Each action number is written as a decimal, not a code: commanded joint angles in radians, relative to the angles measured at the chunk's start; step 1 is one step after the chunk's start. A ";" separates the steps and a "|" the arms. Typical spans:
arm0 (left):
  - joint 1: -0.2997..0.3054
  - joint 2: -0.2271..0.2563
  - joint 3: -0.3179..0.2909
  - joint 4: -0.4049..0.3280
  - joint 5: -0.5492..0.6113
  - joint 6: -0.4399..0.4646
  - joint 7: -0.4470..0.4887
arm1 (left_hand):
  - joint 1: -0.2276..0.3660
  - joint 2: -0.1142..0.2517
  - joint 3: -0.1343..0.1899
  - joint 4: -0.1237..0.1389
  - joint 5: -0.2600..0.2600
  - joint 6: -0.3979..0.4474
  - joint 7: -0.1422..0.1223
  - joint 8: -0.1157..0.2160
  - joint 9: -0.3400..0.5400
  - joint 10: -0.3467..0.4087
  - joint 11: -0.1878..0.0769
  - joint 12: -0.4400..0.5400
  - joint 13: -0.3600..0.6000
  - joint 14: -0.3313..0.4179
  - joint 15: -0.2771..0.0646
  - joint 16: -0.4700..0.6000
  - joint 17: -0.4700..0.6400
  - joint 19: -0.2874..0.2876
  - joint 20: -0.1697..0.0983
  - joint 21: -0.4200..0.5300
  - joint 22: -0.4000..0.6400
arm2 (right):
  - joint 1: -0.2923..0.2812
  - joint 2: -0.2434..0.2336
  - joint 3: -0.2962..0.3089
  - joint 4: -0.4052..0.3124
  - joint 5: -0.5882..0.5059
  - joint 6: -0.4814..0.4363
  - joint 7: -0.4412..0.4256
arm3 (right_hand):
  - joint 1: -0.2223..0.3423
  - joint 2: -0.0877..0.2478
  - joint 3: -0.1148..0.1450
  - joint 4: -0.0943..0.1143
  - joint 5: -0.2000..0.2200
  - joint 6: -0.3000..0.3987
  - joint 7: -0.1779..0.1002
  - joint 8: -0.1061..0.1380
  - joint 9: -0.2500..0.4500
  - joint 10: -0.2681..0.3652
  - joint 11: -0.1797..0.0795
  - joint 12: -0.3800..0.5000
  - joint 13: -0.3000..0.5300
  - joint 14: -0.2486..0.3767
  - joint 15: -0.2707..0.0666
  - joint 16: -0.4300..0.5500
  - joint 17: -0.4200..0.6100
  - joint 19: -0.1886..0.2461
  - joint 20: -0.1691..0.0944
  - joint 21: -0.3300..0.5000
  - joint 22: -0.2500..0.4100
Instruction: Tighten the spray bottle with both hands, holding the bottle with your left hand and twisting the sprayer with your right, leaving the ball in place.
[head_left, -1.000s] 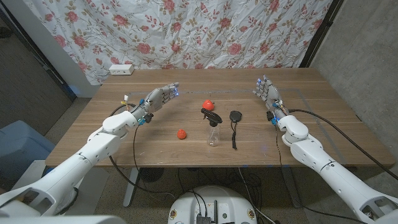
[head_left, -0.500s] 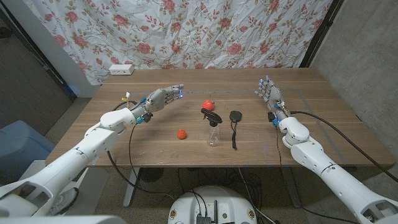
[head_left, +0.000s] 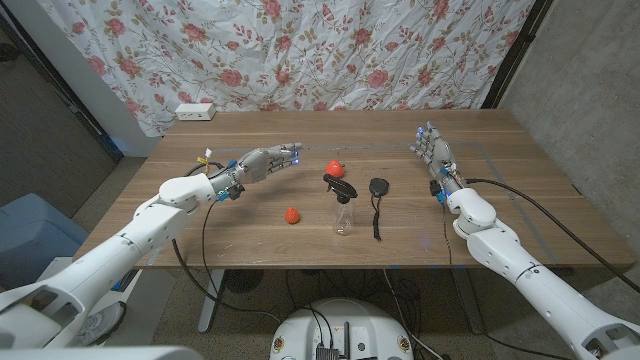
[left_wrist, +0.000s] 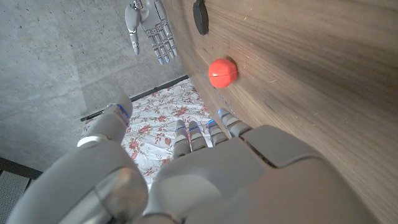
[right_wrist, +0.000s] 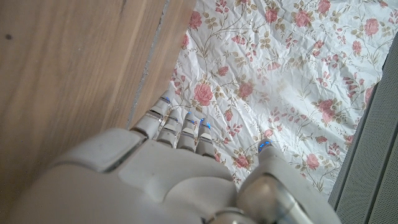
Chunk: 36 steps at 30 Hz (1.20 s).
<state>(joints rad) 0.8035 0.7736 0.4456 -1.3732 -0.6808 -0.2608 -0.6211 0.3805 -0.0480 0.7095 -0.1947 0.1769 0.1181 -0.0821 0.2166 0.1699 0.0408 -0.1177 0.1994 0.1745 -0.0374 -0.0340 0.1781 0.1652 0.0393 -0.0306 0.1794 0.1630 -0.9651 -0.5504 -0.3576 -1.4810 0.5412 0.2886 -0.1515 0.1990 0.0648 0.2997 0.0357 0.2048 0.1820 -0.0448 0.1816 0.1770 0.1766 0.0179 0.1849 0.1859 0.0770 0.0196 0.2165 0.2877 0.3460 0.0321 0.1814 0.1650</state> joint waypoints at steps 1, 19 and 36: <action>-0.032 0.003 0.029 0.044 0.039 -0.059 -0.095 | 0.019 -0.004 0.007 0.001 0.009 -0.007 -0.006 -0.001 0.006 -0.003 -0.011 -0.005 0.006 -0.010 -0.050 -0.002 0.004 -0.006 -0.081 -0.001 0.002 | -0.009 0.001 -0.014 -0.029 -0.032 -0.013 -0.030 | 0.000 0.014 0.002 -0.004 0.000 0.001 0.008 0.006 0.002 -0.005 -0.002 0.005 0.003 -0.001 0.000 -0.001 0.001 0.001 -0.001 0.004 0.004; -0.158 -0.056 0.122 0.181 0.125 -0.147 -0.260 | 0.098 -0.027 0.025 0.002 0.023 -0.048 -0.013 -0.016 0.006 -0.044 -0.010 -0.017 0.007 -0.058 -0.037 -0.009 0.005 -0.054 -0.078 -0.007 0.002 | -0.055 0.029 -0.017 -0.053 -0.052 0.015 -0.078 | -0.007 0.020 0.000 -0.009 -0.001 -0.007 0.011 0.003 0.002 -0.014 0.003 0.003 0.003 -0.005 0.002 -0.001 -0.002 -0.002 -0.001 0.005 0.003; -0.226 -0.120 0.193 0.269 0.162 -0.200 -0.378 | 0.136 -0.046 0.029 0.003 0.025 -0.073 -0.014 -0.020 0.006 -0.073 -0.003 -0.020 0.007 -0.081 -0.028 -0.008 0.005 -0.074 -0.080 -0.006 0.002 | -0.067 0.011 -0.016 -0.093 -0.074 -0.012 -0.096 | -0.008 0.023 -0.001 -0.017 -0.001 -0.016 0.013 0.001 0.002 -0.023 0.005 0.002 0.003 -0.013 0.007 -0.004 -0.006 -0.008 -0.001 0.003 0.003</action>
<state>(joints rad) 0.6239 0.6925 0.5930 -1.1625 -0.5473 -0.4211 -0.9238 0.5023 -0.0909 0.7288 -0.1919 0.1931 0.0551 -0.0911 0.2012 0.1747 -0.0245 -0.1207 0.1810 0.1796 -0.1061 -0.0335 0.1733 0.1651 -0.0265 -0.0357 0.1738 0.1631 -1.0204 -0.5296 -0.3745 -1.5492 0.4776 0.2934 -0.2363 0.2004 0.0847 0.2954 0.0232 0.2047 0.1674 -0.0303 0.1816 0.1771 0.1604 0.0231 0.1848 0.1862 0.0678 0.0288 0.2165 0.2793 0.3461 0.0321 0.1813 0.1650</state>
